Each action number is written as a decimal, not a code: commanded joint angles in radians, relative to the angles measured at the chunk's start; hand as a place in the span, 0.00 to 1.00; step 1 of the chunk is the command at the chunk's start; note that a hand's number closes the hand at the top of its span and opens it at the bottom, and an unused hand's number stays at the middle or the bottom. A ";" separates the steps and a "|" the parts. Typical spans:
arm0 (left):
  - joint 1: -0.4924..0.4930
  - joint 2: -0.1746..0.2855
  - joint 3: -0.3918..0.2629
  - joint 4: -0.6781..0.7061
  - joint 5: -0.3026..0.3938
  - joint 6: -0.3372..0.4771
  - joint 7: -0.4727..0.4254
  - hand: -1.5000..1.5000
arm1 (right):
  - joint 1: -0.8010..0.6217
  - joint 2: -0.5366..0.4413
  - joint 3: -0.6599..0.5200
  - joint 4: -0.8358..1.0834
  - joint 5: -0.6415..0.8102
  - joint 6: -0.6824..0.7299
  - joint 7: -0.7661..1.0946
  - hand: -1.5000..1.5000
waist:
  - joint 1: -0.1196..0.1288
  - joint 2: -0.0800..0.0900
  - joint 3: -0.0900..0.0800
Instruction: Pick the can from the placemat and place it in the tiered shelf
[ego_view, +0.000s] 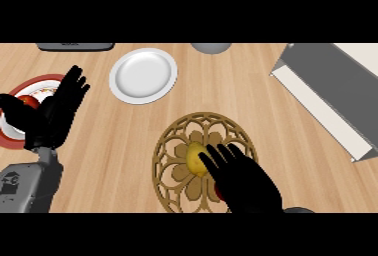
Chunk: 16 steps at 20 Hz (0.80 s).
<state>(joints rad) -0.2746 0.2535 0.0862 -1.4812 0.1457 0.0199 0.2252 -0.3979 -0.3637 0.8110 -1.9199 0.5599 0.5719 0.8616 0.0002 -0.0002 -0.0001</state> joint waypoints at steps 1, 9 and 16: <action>0.027 0.009 0.010 -0.053 0.023 -0.026 0.054 0.50 | 0.061 -0.014 0.006 0.096 0.101 -0.046 -0.119 0.00 | 0.003 0.000 0.001; -0.029 0.003 0.022 -0.013 -0.006 -0.031 0.048 0.50 | 0.092 0.097 -0.045 0.213 0.179 -0.024 -0.182 0.00 | 0.000 0.001 0.000; 0.022 -0.060 -0.007 -0.043 -0.059 0.015 0.011 0.50 | 0.151 0.087 -0.041 0.200 0.269 -0.006 -0.268 1.00 | -0.001 -0.001 0.000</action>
<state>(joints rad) -0.2662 0.2294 0.1066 -1.5052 0.1250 0.0014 0.2395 -0.2973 -0.2659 0.7449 -1.7133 0.7770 0.5576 0.6328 -0.0001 -0.0060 -0.0014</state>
